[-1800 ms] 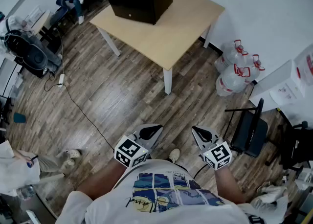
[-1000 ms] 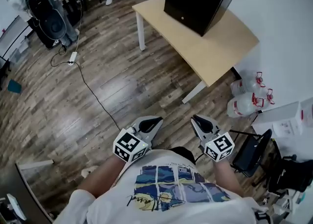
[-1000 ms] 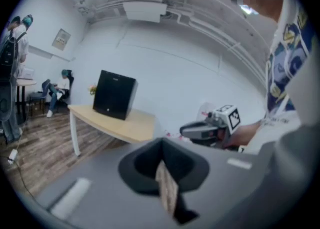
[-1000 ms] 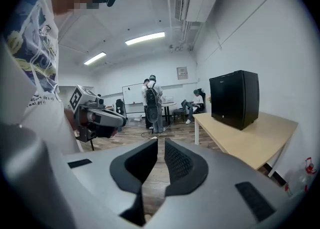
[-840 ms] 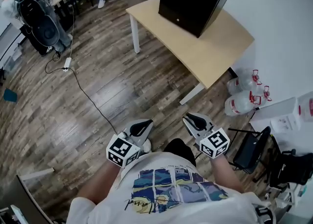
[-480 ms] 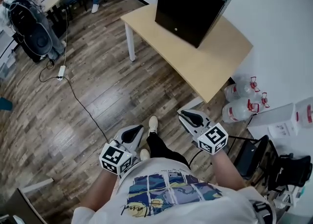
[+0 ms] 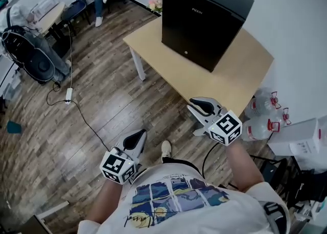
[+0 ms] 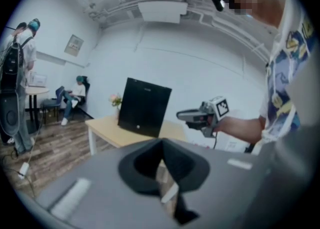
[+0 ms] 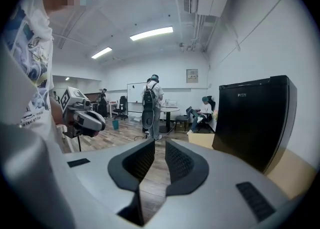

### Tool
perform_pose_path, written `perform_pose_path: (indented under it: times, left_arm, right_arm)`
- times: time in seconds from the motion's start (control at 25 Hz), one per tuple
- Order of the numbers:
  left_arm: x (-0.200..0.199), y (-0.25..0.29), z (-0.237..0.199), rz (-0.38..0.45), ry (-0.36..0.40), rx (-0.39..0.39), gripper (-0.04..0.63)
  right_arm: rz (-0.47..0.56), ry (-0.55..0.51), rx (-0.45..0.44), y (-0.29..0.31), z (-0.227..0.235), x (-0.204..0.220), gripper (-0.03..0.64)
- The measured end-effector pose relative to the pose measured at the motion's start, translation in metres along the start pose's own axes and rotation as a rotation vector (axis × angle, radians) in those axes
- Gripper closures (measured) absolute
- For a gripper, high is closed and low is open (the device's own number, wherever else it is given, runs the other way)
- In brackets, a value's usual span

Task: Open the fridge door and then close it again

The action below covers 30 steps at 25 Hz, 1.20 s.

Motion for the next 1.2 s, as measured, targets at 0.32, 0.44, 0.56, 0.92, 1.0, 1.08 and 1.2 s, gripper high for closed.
perform_pose_path:
  times: [0.32,0.44,0.56,0.92,1.0,1.08,1.2]
  left_arm:
    - [-0.04,0.054,-0.04,0.037,-0.013,0.031,0.586]
    - [-0.044,0.06,-0.067,0.033,-0.015,0.035,0.586]
    - [-0.05,0.064,-0.101,0.038,-0.025,0.058,0.586]
    - [-0.103,0.078,-0.189,0.032,0.076,0.195,0.586]
    - [-0.106,0.079,-0.206,0.034,0.07,0.21,0.586]
    - [-0.109,0.079,-0.22,0.03,0.063,0.228,0.586]
    - [-0.109,0.074,-0.239,0.011,0.061,0.263,0.586]
  right_arm:
    - [-0.016,-0.11,0.013,0.051,0.105,-0.054,0.541]
    - [-0.027,-0.169,0.06,0.071,0.139,-0.082,0.538]
    - [-0.04,-0.215,0.119,0.095,0.171,-0.112,0.538]
    - [-0.121,-0.314,0.263,0.16,0.26,-0.191,0.537]
    - [-0.146,-0.328,0.288,0.172,0.276,-0.196,0.537]
    - [-0.18,-0.343,0.313,0.182,0.292,-0.2,0.535]
    - [-0.236,-0.379,0.362,0.195,0.315,-0.207,0.532]
Point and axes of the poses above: the fingertips, and each gripper's own axes: y forward along the fingers, z to its right, x out of its underside, the point moved 1 cm from there along -y, backward along the fingers, and after that the axes turned 2 degrees about -y, right-handed, at the moved point
